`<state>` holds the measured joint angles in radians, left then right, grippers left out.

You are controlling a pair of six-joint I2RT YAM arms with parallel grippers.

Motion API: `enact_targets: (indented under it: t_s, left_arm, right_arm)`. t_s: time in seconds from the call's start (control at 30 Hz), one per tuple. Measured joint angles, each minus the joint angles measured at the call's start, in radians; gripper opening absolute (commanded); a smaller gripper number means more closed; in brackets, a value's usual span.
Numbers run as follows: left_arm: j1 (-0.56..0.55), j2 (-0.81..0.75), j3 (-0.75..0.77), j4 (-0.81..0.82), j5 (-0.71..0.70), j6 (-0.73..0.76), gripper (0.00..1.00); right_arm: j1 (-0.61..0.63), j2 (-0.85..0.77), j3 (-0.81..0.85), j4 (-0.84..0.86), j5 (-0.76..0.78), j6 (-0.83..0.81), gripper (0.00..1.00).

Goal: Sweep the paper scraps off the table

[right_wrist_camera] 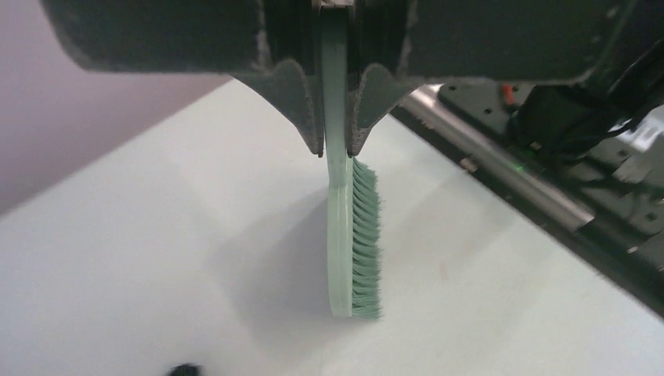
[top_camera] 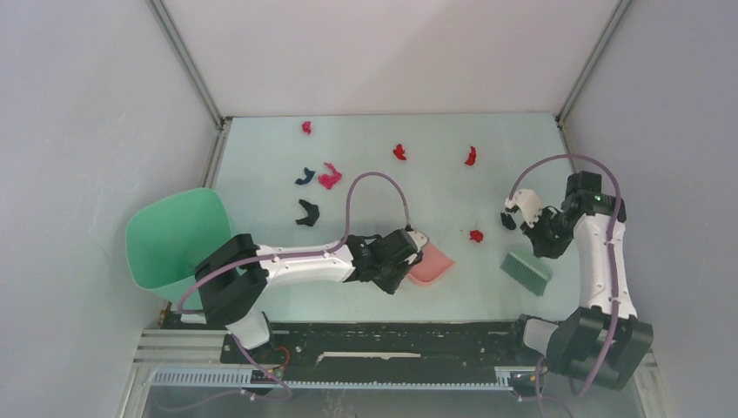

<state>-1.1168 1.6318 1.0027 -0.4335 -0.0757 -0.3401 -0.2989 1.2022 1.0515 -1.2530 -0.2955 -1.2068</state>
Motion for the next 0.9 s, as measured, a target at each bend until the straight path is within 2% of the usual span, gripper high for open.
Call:
enact_targets:
  t_s: [0.17, 0.5, 0.6, 0.77, 0.9]
  left_arm:
    - [0.000, -0.001, -0.001, -0.010, 0.005, 0.000, 0.00]
    - [-0.004, -0.001, 0.020, -0.058, 0.037, 0.017, 0.00]
    - [-0.011, 0.001, 0.050, -0.092, 0.071, 0.037, 0.00]
    - [-0.019, 0.021, 0.107, -0.138, 0.130, 0.071, 0.00]
    - [-0.020, 0.053, 0.147, -0.178, 0.148, 0.090, 0.00]
  right_arm:
    - [-0.003, -0.082, 0.014, 0.114, 0.032, 0.023, 0.00]
    - [-0.070, -0.108, 0.138, 0.235, 0.036, 0.095, 0.00]
    - [-0.071, -0.072, 0.138, 0.299, 0.070, 0.165, 0.00]
    - [-0.063, 0.074, 0.139, 0.447, 0.178, 0.312, 0.00]
    - [-0.014, 0.170, 0.139, 0.507, 0.239, 0.408, 0.00]
